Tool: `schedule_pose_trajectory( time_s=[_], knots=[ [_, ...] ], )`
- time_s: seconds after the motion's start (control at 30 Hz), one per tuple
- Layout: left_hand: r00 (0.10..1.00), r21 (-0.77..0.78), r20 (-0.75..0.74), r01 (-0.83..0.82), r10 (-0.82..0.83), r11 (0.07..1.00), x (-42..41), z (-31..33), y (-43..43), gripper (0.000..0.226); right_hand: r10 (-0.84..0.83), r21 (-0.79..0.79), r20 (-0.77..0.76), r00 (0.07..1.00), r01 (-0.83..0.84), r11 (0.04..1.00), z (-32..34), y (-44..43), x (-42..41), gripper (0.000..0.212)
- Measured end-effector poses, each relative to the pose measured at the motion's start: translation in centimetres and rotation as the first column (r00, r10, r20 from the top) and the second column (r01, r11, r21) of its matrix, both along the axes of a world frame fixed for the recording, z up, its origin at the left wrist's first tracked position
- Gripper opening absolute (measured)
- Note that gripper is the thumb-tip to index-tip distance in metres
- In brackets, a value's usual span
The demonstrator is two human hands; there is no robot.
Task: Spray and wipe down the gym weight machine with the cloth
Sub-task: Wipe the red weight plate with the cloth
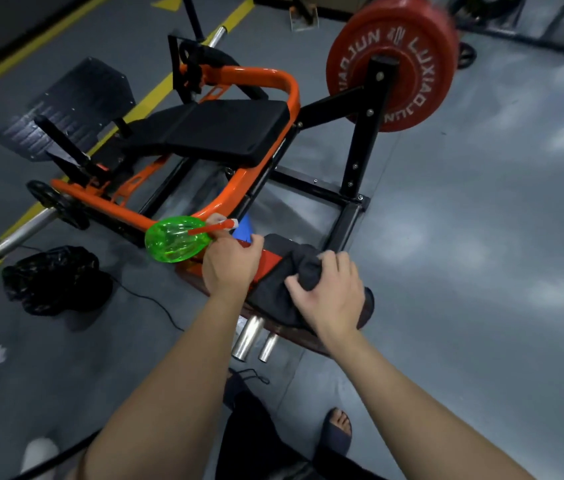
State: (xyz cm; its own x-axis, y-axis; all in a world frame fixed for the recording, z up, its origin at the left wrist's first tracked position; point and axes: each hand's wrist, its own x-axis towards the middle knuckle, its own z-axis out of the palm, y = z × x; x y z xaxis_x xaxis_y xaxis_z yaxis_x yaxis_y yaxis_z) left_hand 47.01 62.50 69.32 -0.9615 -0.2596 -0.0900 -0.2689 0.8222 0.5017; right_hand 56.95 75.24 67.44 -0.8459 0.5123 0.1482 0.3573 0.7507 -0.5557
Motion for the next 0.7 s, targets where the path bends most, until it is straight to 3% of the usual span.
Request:
schedule_pose_trajectory(
  time_s=[0.17,0.27,0.37,0.47,0.57,0.63,0.7],
  knots=[
    [0.996,0.122,0.090,-0.023,0.012,0.992,-1.4,0.2,-1.7,0.058,0.235,0.137,0.016,0.972,-0.235,0.962,2.4,-3.5,-3.3,0.056],
    [0.998,0.140,0.057,-0.023,0.016,0.990,-2.1,-0.4,-2.7,0.072,0.289,0.102,-0.079,0.954,-0.281,0.954,1.5,-2.3,-2.4,0.052],
    [0.997,0.133,0.060,-0.050,0.043,0.990,-2.2,-0.9,-3.1,0.069,0.266,0.000,-0.195,0.944,-0.271,0.963,-0.3,-0.1,0.5,0.041],
    [0.997,0.161,0.078,-0.038,0.026,0.986,-2.1,-0.1,-2.9,0.050,0.056,-0.240,-0.164,0.985,-0.095,0.966,-3.1,3.4,4.0,0.033],
    [0.998,0.138,0.068,-0.016,0.007,0.990,-2.2,-0.3,-2.8,0.043,-0.217,-0.498,0.128,0.968,0.251,0.830,-5.2,6.2,5.1,0.040],
    [0.999,0.122,0.049,-0.006,0.000,0.993,-2.2,-0.4,-2.8,0.041,-0.260,-0.488,0.204,0.944,0.328,0.809,-5.5,6.4,4.5,0.044],
    [0.999,0.129,0.046,-0.006,0.000,0.992,-2.2,-0.3,-2.8,0.036,-0.269,-0.392,0.196,0.943,0.326,0.860,-4.5,5.7,3.4,0.037]
  ],
)
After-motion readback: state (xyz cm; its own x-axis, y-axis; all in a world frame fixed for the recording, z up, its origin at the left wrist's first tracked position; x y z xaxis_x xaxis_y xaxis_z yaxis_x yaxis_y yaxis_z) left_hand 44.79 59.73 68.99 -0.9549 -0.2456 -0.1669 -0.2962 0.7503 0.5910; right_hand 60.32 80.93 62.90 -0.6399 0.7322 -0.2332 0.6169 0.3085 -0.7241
